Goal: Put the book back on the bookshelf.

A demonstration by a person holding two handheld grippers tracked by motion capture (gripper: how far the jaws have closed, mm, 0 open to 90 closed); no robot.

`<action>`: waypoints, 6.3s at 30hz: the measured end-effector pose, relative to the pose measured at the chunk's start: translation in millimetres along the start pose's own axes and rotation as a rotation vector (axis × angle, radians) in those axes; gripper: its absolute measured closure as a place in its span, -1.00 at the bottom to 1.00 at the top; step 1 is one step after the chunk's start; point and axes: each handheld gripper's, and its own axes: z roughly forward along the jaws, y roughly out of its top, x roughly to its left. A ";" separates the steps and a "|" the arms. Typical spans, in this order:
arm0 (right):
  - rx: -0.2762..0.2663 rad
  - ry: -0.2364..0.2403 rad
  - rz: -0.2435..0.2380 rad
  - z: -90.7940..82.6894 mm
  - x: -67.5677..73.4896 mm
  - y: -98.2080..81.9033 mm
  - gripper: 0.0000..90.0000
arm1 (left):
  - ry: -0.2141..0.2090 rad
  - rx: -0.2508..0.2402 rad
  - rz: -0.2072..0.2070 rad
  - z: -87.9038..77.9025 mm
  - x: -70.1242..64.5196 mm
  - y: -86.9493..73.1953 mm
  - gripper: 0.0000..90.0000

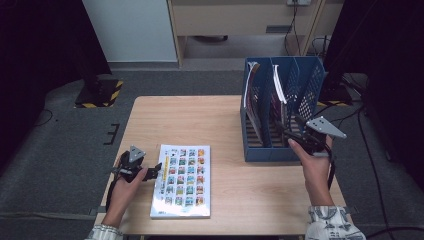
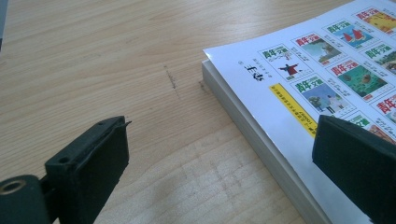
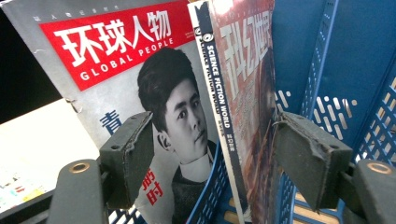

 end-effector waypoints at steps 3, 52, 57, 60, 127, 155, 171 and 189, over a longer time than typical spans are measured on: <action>-0.005 0.012 -0.009 -1.7 2.1 -2.7 -0.36 | -0.001 -0.002 -0.001 -0.1 0.0 0.4 -0.92; 0.172 0.219 -0.061 12.3 94.3 -36.3 -0.72 | -0.047 0.005 0.003 1.6 -6.6 4.2 -0.92; 0.182 0.249 -0.074 14.9 105.4 -38.3 -0.74 | -0.048 0.008 0.000 1.8 -7.2 4.4 -0.92; 0.192 0.268 -0.090 17.0 113.4 -39.7 -0.74 | -0.051 0.006 0.000 2.3 -8.1 4.4 -0.92; 0.530 0.495 -0.194 105.3 220.5 -111.3 -0.77 | -0.175 0.071 -0.147 30.0 -16.9 3.5 -0.85; 0.557 0.490 -0.043 106.7 213.0 -120.1 -0.84 | -0.238 0.071 -0.232 27.0 -14.5 7.4 -0.51; 0.559 0.496 -0.045 106.7 212.4 -120.0 -0.85 | -0.345 0.044 -0.236 12.1 -26.1 18.5 0.06; 0.560 0.500 -0.050 106.9 211.9 -120.0 -0.85 | -0.237 -0.050 -0.094 10.0 -52.0 23.0 0.80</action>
